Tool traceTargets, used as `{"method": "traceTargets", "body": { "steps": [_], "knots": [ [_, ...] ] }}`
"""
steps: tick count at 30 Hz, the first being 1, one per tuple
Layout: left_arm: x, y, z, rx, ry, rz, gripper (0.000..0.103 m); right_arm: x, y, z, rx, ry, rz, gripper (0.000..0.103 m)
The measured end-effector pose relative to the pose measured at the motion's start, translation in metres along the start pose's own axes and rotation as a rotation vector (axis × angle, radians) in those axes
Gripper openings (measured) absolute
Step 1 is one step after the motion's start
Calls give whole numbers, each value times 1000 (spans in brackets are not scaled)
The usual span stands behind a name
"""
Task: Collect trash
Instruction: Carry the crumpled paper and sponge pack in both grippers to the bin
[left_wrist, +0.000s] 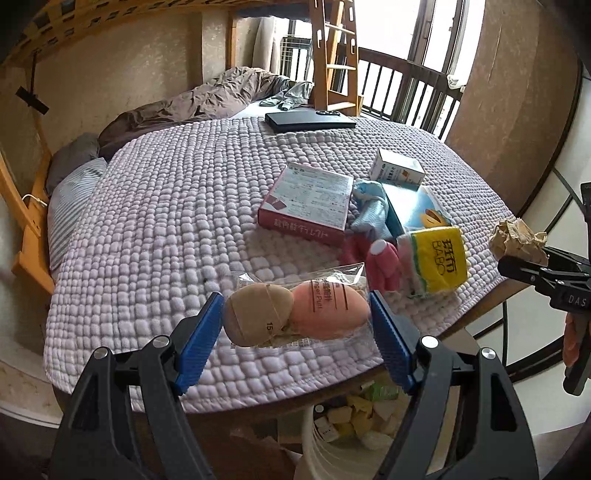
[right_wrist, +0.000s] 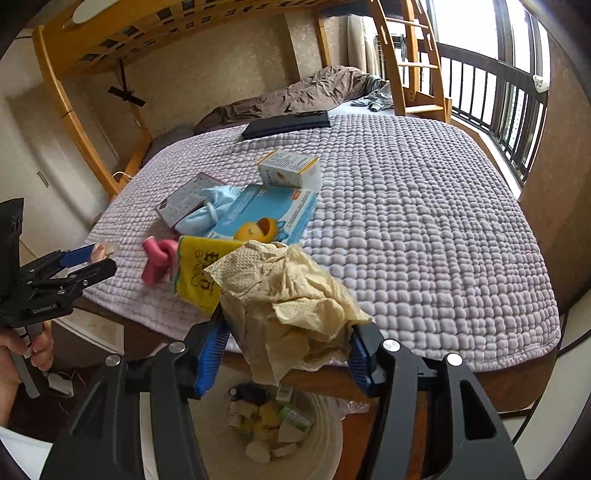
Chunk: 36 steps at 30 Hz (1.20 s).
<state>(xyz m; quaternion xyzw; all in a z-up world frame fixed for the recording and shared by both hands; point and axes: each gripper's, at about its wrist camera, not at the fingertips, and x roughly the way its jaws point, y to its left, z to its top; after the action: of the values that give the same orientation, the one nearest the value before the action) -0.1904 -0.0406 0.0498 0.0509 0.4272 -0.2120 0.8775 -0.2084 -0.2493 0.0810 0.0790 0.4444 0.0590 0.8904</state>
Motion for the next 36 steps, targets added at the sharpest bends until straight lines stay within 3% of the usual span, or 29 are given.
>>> {"method": "traceTargets", "body": {
  "steps": [17,36],
  "knots": [
    [-7,-32,-19,19,44,-35,79,-11,20,-26,-30,64,57,56],
    [-8,-65,-51,112,123,-88,79,-15,35,-61,-41,158,104,56]
  ]
}}
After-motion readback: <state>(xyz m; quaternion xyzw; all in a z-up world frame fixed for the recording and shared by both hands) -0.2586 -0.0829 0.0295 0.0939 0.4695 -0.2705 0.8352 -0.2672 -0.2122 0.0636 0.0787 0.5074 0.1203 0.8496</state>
